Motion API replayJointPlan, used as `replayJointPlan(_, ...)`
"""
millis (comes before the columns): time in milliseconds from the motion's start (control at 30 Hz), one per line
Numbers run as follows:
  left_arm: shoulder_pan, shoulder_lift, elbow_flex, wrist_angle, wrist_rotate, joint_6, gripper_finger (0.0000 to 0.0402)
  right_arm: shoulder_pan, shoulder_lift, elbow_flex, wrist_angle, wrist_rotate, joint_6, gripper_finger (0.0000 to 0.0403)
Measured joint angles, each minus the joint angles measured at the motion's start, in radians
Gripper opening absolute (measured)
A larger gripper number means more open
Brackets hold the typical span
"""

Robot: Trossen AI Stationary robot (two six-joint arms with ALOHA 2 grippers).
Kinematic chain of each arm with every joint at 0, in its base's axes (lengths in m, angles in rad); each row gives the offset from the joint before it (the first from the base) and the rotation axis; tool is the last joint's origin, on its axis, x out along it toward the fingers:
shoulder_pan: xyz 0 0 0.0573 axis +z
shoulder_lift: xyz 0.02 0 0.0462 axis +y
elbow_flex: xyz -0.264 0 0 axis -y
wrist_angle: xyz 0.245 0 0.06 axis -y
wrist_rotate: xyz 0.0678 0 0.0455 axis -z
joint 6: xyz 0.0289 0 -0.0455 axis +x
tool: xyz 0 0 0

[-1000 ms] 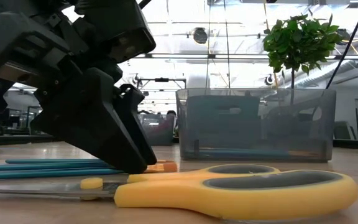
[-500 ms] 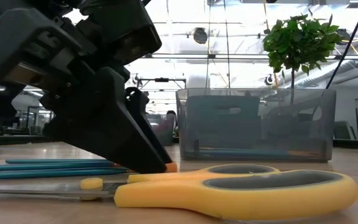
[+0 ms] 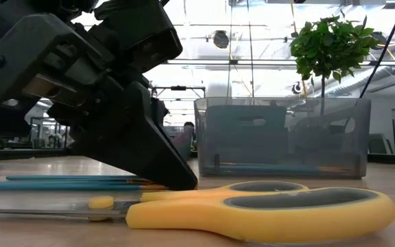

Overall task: Pick & Place Paint Supplies
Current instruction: Put the blue paint brush into the bottom black bin

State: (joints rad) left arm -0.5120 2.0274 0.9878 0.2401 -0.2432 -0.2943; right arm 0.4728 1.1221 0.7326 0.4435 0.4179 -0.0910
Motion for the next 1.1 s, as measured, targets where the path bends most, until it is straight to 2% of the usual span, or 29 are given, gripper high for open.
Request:
replayJointPlan(100,0.000,0.000,0.000,0.000,-0.001,0.000,0.0008,0.000,0.000,0.000,0.000,0.000,0.000,0.0059)
replayJointPlan(400,0.003,-0.009,-0.002,0.058,0.005,-0.003,0.0007,0.000,0.000,0.000,0.000,0.000,0.000,0.0059)
replayJointPlan(633,0.006,-0.100,-0.004,0.053,0.017,0.021,0.0006,0.000,0.000,0.000,-0.002,0.000,0.000,0.0059)
replayJointPlan(900,0.014,-0.285,-0.002,0.049,0.005,0.220,0.0004,0.000,0.000,0.000,-0.002,0.000,0.000,0.0059)
replayJointPlan(1100,0.071,-0.402,-0.002,0.105,0.012,0.386,0.0004,0.000,0.000,0.000,0.001,0.000,0.000,0.0059)
